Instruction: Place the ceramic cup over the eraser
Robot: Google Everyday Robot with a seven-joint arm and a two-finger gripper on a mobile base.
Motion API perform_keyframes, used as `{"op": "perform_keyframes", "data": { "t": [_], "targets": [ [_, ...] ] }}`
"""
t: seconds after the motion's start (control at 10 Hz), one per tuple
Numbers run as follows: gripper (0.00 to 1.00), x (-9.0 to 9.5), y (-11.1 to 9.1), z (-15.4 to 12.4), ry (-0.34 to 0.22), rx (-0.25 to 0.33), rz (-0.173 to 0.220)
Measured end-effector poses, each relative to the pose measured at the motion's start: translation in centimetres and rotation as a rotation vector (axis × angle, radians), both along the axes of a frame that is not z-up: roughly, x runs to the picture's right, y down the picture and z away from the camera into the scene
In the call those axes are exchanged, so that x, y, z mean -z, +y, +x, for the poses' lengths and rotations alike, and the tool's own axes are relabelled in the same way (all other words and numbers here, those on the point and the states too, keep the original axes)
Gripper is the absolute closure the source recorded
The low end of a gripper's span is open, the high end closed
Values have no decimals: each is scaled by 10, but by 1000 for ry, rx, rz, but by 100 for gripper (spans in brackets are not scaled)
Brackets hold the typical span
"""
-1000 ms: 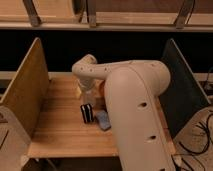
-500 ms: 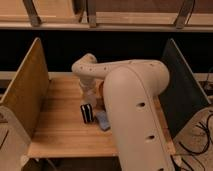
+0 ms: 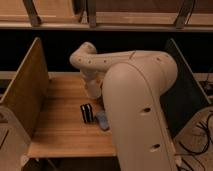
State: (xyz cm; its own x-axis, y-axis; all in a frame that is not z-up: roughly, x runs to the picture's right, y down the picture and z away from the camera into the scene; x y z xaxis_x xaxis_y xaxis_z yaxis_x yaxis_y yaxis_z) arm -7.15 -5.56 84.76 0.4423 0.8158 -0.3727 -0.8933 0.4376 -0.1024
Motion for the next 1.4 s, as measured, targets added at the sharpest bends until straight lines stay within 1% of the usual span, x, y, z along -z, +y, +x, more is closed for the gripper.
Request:
{"op": "perform_keyframes", "data": {
  "t": [0.1,0.2,0.3,0.4,0.5,0.6,0.7,1.1,1.2,1.3,1.4],
  "targets": [
    [100,14,-14,1,8,-1,26],
    [100,36,-29,-1,2,-8,56],
    [100,56,-36,-4,-9,-17,70],
    [100,73,-37,-8,-29,-33,73],
    [100,85,-35,-9,-48,-54,66],
    [100,101,-24,-14,-84,-93,42],
    [100,107,-20,-15,-97,-113,32],
    [100,107,-16,-19,-102,-110,23],
    [100,108,-8,-20,-101,-84,7],
    [100,112,-2,-26,-104,-54,-4],
    [100,119,1,-33,-104,-26,-2]
  ]
}}
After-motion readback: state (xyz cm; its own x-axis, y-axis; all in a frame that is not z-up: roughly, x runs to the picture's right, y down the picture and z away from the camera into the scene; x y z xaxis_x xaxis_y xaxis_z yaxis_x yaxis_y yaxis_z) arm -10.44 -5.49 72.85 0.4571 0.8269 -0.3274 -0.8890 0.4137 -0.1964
